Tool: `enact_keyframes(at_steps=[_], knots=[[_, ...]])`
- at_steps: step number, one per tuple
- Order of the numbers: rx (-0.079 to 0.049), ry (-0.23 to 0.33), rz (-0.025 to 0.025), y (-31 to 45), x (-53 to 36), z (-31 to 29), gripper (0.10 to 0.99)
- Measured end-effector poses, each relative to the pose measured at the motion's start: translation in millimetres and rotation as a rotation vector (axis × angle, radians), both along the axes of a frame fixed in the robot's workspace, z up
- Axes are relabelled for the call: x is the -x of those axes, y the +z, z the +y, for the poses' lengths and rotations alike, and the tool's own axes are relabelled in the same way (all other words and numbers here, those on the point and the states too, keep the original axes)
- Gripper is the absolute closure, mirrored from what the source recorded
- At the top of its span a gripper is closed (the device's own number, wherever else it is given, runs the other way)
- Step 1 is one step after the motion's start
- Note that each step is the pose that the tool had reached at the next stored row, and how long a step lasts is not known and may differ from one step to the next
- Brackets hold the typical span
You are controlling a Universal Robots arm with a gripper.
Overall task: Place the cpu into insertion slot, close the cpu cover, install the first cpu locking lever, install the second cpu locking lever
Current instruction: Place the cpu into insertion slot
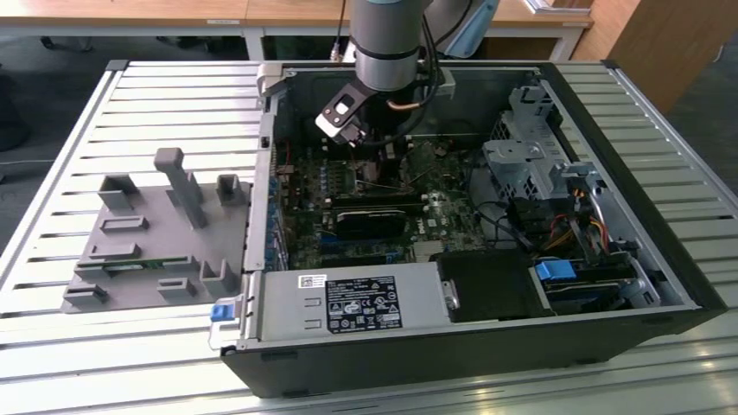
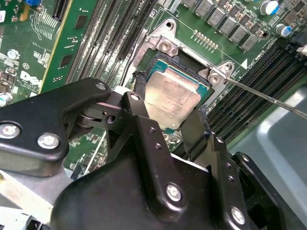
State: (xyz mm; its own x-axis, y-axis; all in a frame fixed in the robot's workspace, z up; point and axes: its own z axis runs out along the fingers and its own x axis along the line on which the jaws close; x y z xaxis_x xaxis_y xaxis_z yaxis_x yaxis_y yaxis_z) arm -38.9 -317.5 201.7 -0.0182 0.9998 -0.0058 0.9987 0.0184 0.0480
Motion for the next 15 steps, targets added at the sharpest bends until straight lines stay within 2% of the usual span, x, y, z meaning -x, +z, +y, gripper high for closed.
enact_keyframes(at_steps=[15], knots=[[0.001, -0.015, 0.0001, -6.3, -0.9, 1.7, 0.545]])
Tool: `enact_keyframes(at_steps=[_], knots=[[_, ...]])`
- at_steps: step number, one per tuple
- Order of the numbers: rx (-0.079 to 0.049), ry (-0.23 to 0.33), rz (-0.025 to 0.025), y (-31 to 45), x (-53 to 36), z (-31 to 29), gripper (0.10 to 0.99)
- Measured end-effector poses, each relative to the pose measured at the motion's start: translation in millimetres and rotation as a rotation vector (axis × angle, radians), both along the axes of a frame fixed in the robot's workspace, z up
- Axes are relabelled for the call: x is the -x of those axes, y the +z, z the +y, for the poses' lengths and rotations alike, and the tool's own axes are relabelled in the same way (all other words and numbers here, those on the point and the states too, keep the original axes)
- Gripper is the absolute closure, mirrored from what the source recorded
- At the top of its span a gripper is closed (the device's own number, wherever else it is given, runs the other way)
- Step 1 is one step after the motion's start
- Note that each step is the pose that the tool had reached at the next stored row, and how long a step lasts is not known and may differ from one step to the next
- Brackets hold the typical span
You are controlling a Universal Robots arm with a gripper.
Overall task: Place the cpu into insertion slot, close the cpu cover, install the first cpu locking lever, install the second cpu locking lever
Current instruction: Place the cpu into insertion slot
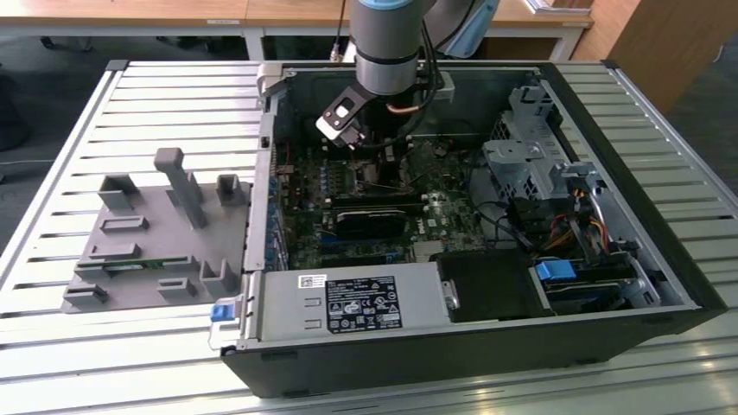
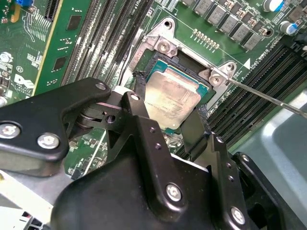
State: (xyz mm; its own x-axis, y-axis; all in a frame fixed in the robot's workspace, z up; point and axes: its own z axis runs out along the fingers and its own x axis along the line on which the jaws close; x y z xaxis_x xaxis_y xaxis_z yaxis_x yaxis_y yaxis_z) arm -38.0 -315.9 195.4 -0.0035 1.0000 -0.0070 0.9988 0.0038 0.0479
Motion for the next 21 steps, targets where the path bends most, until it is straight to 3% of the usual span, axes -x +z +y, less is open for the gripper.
enact_keyframes(at_steps=[14, 17, 18, 21], knots=[[0.000, -0.001, 0.0000, -2.9, -0.3, 0.1, 0.545], [0.000, -0.001, -0.0001, -3.0, -0.3, 0.2, 0.533], [0.000, -0.001, 0.0000, -3.0, -0.3, 0.1, 0.475], [0.000, -0.001, 0.0000, -3.0, -0.3, 0.2, 0.475]])
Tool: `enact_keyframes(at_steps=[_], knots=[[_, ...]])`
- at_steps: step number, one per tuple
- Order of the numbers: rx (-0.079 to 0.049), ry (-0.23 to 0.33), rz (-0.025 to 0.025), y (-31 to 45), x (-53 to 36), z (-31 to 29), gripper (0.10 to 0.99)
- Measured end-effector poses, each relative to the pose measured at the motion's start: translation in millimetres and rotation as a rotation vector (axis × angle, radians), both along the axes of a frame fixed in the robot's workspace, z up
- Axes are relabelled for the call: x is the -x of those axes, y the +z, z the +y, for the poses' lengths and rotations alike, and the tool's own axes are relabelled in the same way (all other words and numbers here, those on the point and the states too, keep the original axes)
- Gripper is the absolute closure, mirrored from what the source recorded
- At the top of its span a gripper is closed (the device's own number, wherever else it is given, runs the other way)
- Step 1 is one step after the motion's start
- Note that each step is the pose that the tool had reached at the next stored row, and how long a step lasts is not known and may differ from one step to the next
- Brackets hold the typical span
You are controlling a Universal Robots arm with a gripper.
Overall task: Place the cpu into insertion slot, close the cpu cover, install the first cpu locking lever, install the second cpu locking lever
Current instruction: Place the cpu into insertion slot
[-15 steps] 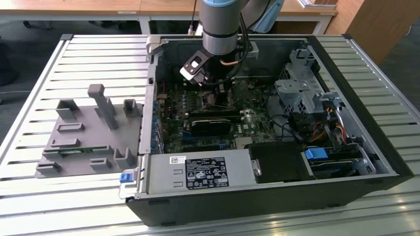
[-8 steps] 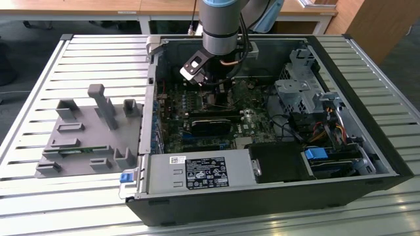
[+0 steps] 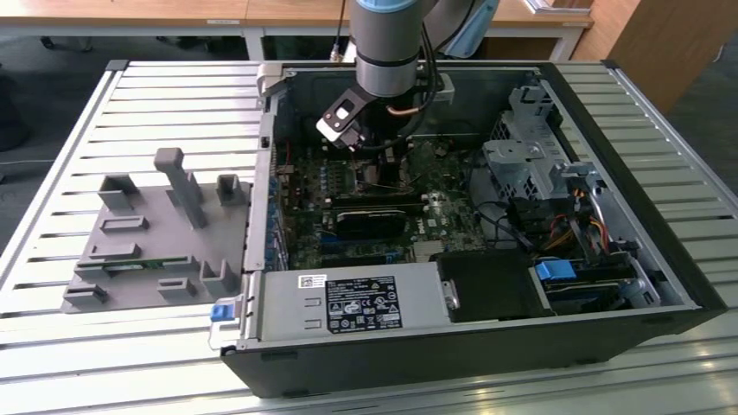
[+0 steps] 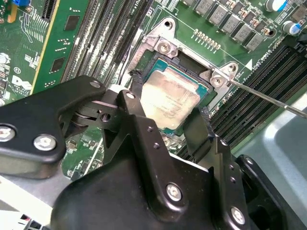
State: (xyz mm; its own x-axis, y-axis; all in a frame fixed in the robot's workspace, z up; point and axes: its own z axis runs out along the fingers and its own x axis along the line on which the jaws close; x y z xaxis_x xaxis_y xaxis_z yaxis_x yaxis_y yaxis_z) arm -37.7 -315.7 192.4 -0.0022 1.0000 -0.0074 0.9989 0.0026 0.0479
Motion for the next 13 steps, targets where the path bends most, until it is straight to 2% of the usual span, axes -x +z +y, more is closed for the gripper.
enact_keyframes(at_steps=[4, 10, 11, 13], knots=[[0.000, 0.000, 0.0001, 0.5, 0.0, 0.1, 0.475], [0.000, 0.000, 0.0001, 9.1, 0.0, 0.1, 0.475], [0.000, 0.000, 0.0002, 10.4, 0.0, 0.1, 0.486], [0.000, 0.000, 0.0010, 12.1, -0.1, 0.1, 0.612]])
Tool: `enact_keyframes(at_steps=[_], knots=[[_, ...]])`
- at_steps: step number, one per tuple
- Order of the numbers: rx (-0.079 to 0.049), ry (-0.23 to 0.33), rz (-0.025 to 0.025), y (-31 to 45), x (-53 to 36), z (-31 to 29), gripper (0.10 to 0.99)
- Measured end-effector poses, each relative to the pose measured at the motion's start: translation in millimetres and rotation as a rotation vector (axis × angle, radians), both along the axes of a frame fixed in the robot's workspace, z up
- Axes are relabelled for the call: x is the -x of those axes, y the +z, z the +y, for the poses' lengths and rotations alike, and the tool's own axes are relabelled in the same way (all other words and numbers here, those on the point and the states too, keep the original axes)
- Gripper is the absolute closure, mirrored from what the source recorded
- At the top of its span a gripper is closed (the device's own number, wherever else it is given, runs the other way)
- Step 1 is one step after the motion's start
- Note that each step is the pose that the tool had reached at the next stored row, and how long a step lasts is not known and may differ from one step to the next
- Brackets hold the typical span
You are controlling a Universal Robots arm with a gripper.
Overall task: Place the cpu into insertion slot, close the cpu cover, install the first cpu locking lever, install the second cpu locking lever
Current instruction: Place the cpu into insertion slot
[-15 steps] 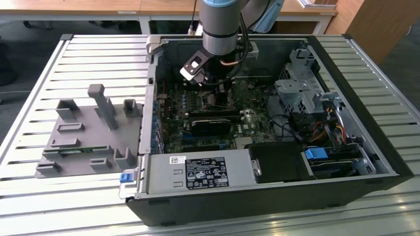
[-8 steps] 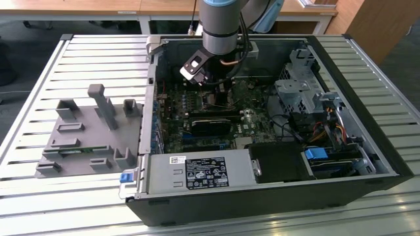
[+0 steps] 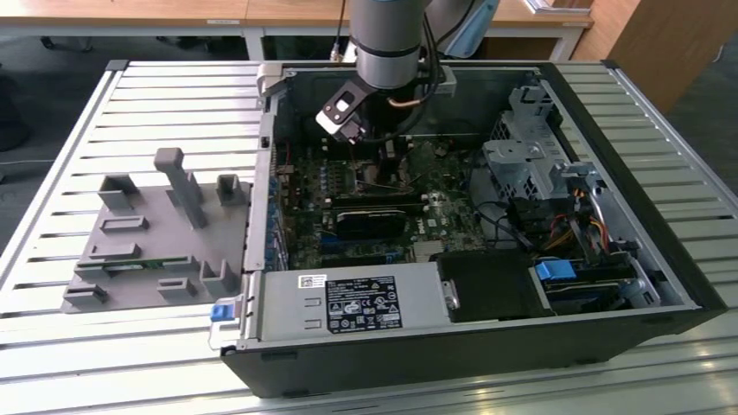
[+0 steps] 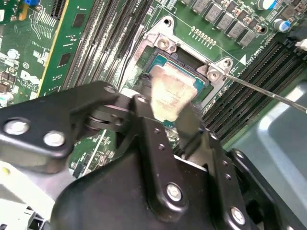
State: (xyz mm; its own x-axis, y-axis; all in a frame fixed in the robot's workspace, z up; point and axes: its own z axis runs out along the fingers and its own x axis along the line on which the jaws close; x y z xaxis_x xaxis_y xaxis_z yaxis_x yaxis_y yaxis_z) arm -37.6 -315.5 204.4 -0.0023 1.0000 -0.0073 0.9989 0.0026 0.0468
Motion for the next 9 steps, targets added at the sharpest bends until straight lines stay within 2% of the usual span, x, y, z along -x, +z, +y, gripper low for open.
enact_keyframes(at_steps=[2, 4, 5, 7, 8, 9], knots=[[0.000, 0.000, 0.0010, 1.4, -0.1, 0.0, 0.612], [0.000, 0.000, 0.0022, 2.9, -0.3, 0.0, 0.725], [0.000, 0.000, 0.0025, 3.5, -0.3, 0.0, 0.725], [0.000, 0.000, 0.0026, 4.5, -0.4, 0.0, 0.843], [0.000, 0.000, 0.0027, 4.9, -0.4, 0.0, 0.843], [0.000, 0.000, 0.0027, 5.5, -0.4, 0.0, 0.902]])
